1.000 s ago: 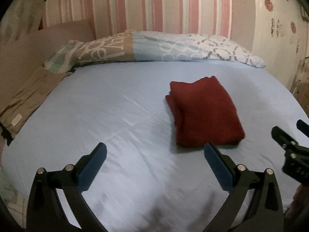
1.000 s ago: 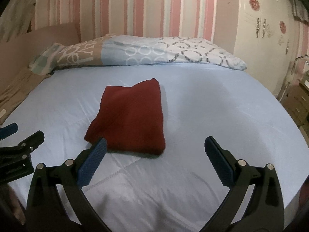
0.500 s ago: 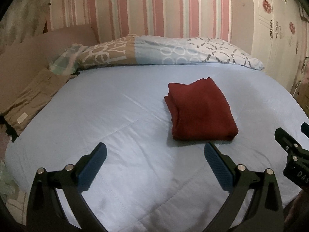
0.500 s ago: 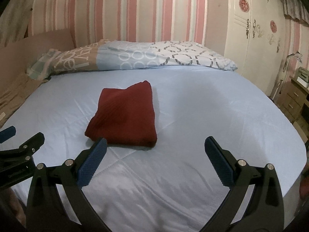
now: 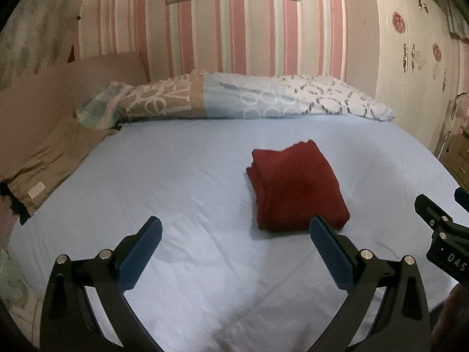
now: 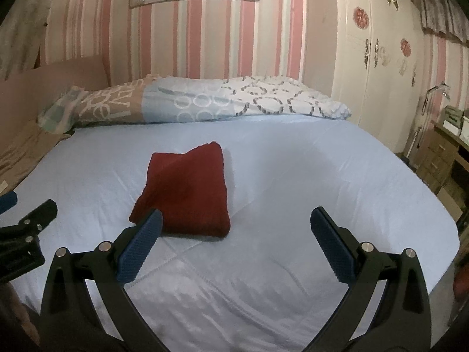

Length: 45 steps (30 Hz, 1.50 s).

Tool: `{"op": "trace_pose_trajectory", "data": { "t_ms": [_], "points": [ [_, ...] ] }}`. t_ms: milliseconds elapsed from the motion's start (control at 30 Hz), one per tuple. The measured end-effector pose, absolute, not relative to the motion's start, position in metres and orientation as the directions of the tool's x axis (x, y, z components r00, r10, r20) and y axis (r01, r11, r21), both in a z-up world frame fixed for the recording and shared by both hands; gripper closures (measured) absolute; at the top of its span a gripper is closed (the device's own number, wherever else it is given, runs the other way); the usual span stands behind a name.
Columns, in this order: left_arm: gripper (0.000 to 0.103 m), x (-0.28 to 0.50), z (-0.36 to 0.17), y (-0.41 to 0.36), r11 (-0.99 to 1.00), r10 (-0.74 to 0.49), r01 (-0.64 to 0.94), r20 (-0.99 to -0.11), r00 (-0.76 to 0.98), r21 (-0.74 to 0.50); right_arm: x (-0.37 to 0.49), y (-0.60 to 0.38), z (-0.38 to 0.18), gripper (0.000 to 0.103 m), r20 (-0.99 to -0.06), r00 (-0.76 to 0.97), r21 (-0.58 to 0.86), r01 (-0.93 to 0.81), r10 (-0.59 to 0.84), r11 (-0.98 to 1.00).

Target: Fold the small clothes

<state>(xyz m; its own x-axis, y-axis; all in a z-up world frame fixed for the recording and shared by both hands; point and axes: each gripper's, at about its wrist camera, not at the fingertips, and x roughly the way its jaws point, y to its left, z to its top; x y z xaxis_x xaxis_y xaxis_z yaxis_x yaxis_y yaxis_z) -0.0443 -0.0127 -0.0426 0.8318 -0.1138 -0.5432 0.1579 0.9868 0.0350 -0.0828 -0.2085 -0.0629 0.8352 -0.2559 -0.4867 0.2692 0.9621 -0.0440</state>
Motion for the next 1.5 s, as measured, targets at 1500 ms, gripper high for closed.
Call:
{"op": "trace_pose_trajectory", "data": {
  "t_ms": [1500],
  "points": [
    [0.002, -0.052, -0.029, 0.005, 0.991, -0.098, 0.130, -0.532, 0.841, 0.023, -0.101, -0.203, -0.042, 0.003, -0.446, 0.854, -0.042, 0.277, -0.266, 0.960]
  ]
}}
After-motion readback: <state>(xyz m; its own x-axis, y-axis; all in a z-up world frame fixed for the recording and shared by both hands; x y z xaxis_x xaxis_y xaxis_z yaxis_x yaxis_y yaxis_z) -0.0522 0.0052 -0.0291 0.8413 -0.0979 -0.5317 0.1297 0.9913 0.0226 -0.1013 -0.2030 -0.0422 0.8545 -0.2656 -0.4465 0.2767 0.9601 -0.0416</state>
